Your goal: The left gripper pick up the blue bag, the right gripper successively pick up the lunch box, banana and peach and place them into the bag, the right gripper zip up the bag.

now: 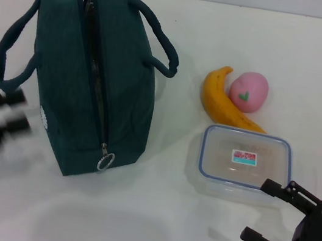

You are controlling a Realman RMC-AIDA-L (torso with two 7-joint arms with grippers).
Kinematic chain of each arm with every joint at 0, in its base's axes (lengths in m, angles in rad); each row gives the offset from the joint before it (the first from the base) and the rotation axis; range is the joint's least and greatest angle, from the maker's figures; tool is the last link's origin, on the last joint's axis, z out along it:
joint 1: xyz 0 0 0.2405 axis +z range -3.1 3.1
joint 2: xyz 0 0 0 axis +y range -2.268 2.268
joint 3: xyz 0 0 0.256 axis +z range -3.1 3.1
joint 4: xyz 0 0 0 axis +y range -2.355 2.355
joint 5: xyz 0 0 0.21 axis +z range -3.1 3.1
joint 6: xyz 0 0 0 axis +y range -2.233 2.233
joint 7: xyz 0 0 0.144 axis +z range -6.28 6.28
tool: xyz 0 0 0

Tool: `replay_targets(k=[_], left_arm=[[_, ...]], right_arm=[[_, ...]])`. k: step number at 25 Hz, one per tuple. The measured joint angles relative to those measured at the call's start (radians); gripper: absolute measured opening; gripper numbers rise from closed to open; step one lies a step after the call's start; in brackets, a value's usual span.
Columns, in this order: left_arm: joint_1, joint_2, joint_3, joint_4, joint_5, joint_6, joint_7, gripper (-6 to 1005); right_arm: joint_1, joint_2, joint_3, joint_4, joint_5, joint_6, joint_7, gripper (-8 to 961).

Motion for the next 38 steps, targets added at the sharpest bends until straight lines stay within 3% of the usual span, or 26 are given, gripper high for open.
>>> replay_targets(k=[3,6,11,14,15,23,28,32,38], left_arm=[[-0.046,0.03,-0.108,-0.002,0.015,-0.011,-0.231,843],[-0.094,0.054,-0.133,0.076,0.043,-0.025,-0.461,843],[-0.179,0.059,-0.137,0.26,0.188,-0.078,-0.753,820],[-0.258,0.057,-0.133,0.41,0.286,-0.103,-0.906,814],[-0.319,0.065,-0.111,0.492,0.377,-0.105,-1.005,812],[-0.465,0.072,-0.043,0.613,0.633,-0.101,-1.165,803],[-0.485,0.067,-0.032,0.607,0.683,-0.107,-1.181,797],[-0.497,0.05,-0.027,0.605,0.749,-0.12,-1.186,793],[-0.5,0.037,-0.012,0.599,0.758,-0.141,-1.186,786]], right_arm=[[0.001,0.0,0.0,0.0,0.0,0.0,0.001,790],[0.002,0.0,0.0,0.0,0.0,0.001,0.001,787],[0.003,0.0,0.0,0.0,0.0,0.003,0.002,783],[0.004,0.0,0.0,0.0,0.0,0.006,0.002,781],[0.004,0.0,0.0,0.0,0.0,0.007,0.003,780],[0.005,0.0,0.002,0.0,0.0,0.008,0.005,774],[0.001,0.0,0.004,0.0,0.0,0.008,0.005,770],[0.0,0.0,0.004,0.0,0.0,0.007,0.006,767],[0.0,0.0,0.001,0.001,0.0,0.007,0.006,762]])
